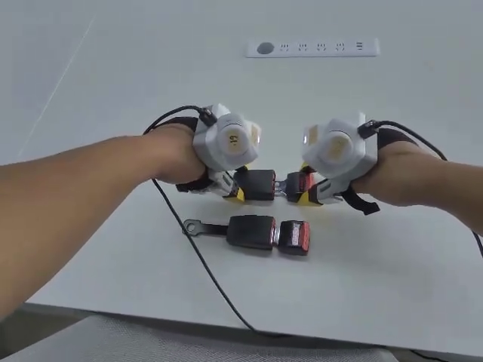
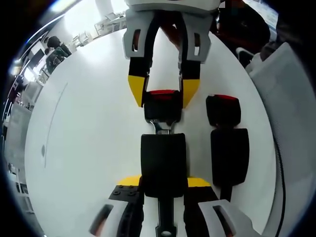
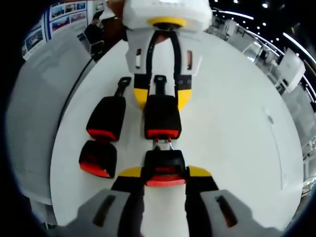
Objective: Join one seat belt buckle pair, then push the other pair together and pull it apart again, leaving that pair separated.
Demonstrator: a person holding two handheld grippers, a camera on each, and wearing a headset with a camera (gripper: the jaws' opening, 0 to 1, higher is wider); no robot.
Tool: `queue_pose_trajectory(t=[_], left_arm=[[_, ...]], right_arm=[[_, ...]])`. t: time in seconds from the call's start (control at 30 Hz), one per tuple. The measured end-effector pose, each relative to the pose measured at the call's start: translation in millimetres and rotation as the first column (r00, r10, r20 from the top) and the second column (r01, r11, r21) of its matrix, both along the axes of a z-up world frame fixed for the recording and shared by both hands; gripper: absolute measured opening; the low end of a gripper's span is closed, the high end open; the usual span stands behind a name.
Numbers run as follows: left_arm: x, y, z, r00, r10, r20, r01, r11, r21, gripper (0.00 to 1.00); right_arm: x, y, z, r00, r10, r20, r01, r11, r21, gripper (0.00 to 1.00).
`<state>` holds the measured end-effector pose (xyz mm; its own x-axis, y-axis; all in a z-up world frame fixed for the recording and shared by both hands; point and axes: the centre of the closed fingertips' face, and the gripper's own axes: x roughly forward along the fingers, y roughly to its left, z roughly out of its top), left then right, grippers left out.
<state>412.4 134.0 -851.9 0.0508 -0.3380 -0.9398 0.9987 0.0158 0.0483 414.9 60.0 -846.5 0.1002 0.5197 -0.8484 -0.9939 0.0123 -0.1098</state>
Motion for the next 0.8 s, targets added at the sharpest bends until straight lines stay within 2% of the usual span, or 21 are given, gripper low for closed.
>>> queue_pose_trajectory(t=[0.1,0.2,0.43,0.8], left_arm=[[0.0,-0.1,0.3,1.0,0.001,0.003,-0.001,1.0,-0.004,0.3],[0.2,-0.2,0.2,1.0,0.002,0.001,-0.002,1.0,-0.002,0.3],[0.4,0.0,-0.3,1.0,-0.002,-0.007,0.002,1.0,0.002,0.31],[-0.2,0.3,0.4,1.0,0.002,-0.002,-0.002,1.0,0.002,0.31]], right_arm=[[-0.1,2.8,0.4,1.0,-0.016,-0.013,0.016,1.0,0.009,0.28],[-2.3,16.7,0.3,1.0,-0.021,-0.01,0.021,1.0,0.007,0.28],[-2.3,13.6,1.0,1.0,-0.01,-0.002,0.01,1.0,-0.007,0.28],[-1.4,12.0,-1.0,1.0,-0.01,-0.002,0.01,1.0,-0.005,0.29]])
